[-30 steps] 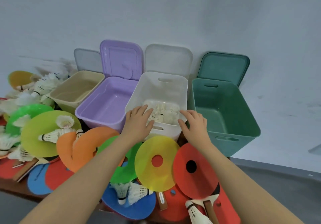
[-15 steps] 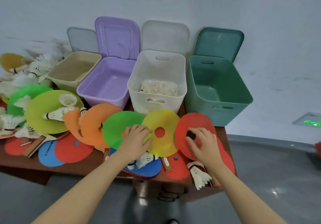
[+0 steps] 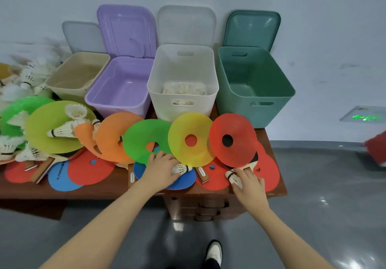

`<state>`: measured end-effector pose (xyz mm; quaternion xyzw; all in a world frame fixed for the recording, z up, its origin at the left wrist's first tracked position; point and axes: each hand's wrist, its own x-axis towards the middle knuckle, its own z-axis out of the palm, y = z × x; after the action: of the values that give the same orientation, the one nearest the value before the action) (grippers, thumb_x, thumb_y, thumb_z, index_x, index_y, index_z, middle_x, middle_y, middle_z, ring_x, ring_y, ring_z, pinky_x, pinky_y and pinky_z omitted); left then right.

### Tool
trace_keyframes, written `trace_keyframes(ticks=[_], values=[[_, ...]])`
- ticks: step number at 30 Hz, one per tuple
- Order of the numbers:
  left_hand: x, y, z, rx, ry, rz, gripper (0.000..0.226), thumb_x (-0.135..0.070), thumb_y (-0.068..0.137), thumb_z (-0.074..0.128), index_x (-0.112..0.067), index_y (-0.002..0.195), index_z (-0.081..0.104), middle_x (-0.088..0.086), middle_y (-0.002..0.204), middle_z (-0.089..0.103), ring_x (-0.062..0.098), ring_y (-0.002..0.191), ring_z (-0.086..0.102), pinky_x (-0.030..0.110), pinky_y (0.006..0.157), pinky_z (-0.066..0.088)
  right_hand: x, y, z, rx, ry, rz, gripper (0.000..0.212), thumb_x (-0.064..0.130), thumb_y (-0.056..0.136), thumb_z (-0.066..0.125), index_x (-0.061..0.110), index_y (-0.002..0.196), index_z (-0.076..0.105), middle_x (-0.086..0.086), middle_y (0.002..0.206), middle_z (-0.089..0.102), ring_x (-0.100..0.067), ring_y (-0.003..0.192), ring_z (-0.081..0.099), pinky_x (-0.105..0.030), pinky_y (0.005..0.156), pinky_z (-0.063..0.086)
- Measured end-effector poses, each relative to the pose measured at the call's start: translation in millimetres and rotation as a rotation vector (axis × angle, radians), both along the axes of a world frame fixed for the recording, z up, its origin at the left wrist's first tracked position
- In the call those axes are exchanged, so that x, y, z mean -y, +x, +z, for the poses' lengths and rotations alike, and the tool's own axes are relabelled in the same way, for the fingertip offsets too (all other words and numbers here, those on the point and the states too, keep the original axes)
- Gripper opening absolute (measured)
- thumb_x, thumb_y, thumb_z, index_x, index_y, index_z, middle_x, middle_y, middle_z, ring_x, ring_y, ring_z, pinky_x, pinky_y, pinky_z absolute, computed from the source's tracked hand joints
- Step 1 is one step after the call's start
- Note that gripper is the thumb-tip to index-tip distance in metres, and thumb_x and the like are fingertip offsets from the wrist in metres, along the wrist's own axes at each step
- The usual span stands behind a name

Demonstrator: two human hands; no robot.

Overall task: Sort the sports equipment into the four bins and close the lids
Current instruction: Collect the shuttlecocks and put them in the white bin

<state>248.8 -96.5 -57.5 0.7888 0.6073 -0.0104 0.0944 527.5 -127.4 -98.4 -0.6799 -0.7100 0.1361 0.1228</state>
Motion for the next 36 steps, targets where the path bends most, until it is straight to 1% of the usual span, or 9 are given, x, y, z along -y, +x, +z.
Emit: trace_keyframes(ticks=[2,6,9,11,15,20,25,29,36], values=[[-1.9,-2.3,1.2,-0.053,0.002,-0.020,0.048,-0.048,0.086,0.054,-0.031,0.130,0.049,-0.011,0.130,0.049,0.020,0.122,0.034,0.037,0.099,0.021,2.1,-4.8,0.8,-0.055,0.088,-0.018,0.033,0.019,0.081,0.065,0.022,0.113,0.060,0.002,0.109,0.061,-0.027,0.105,0.056,-0.038,0.079,0.033],[-3.0,-9.7,-0.3,-0.120,-0.018,-0.090,0.049,-0.052,0.085,0.055,-0.030,0.128,0.052,-0.010,0.127,0.053,0.023,0.126,0.032,0.042,0.102,0.016,2.5,-10.2,4.6,-0.184,0.132,-0.020,0.025,0.027,0.086,0.062,0.026,0.110,0.062,0.008,0.113,0.056,-0.017,0.108,0.052,-0.032,0.083,0.025],[0.0,-12.3,-5.3,-0.067,0.016,-0.069,0.042,-0.047,0.086,0.056,-0.031,0.125,0.056,-0.009,0.122,0.058,0.022,0.129,0.032,0.041,0.101,0.011,1.2,-18.9,10.7,-0.262,0.165,-0.010,0.028,0.032,0.084,0.057,0.026,0.111,0.062,0.009,0.115,0.056,-0.012,0.107,0.052,-0.032,0.086,0.025],[2.1,-13.7,-7.5,-0.002,0.063,-0.069,0.036,-0.041,0.086,0.059,-0.031,0.120,0.060,-0.009,0.115,0.062,0.020,0.125,0.038,0.039,0.098,0.011,-1.5,-27.2,18.6,-0.288,0.181,0.000,0.024,0.028,0.085,0.060,0.026,0.109,0.063,0.010,0.113,0.058,-0.009,0.105,0.052,-0.031,0.084,0.024],[6.5,-22.4,-7.4,0.263,0.173,-0.015,0.032,-0.033,0.081,0.065,-0.024,0.112,0.067,-0.005,0.106,0.067,0.023,0.109,0.053,0.035,0.092,0.016,-4.3,-41.6,29.3,-0.326,0.193,0.018,0.022,0.021,0.086,0.064,0.029,0.107,0.064,0.014,0.107,0.062,-0.009,0.098,0.051,-0.029,0.080,0.022],[8.0,-35.9,13.4,0.409,0.297,-0.053,0.045,-0.048,0.077,0.047,-0.024,0.108,0.069,-0.008,0.099,0.066,0.018,0.097,0.059,0.029,0.085,0.021,-9.5,-61.9,45.8,-0.450,0.302,0.022,0.023,0.016,0.083,0.069,0.024,0.105,0.067,0.013,0.107,0.064,-0.008,0.098,0.053,-0.031,0.085,0.030],[2.5,-49.1,39.1,0.573,0.462,-0.007,0.042,-0.048,0.078,0.050,-0.024,0.107,0.069,-0.008,0.098,0.066,0.006,0.095,0.053,0.021,0.080,0.020,-22.7,-88.4,73.8,-0.469,0.384,0.051,0.025,0.024,0.081,0.062,0.022,0.105,0.066,0.010,0.109,0.064,-0.007,0.102,0.053,-0.029,0.086,0.025],[-19.8,-56.6,61.3,0.593,0.618,0.041,0.039,-0.042,0.078,0.053,-0.020,0.105,0.070,-0.002,0.098,0.067,0.007,0.095,0.049,0.023,0.081,0.022,-46.2,-104.2,100.4,-0.464,0.449,0.067,0.026,0.026,0.079,0.061,0.021,0.103,0.067,0.008,0.108,0.065,-0.007,0.100,0.052,-0.032,0.086,0.028],[-89.6,-52.4,98.2,0.578,0.666,0.123,0.041,-0.041,0.079,0.050,-0.020,0.109,0.068,-0.002,0.103,0.066,0.017,0.095,0.054,0.022,0.078,0.020,-132.0,-118.8,137.2,-0.437,0.518,0.112,0.024,0.022,0.082,0.065,0.020,0.106,0.067,0.007,0.110,0.064,-0.012,0.104,0.054,-0.025,0.086,0.024]])
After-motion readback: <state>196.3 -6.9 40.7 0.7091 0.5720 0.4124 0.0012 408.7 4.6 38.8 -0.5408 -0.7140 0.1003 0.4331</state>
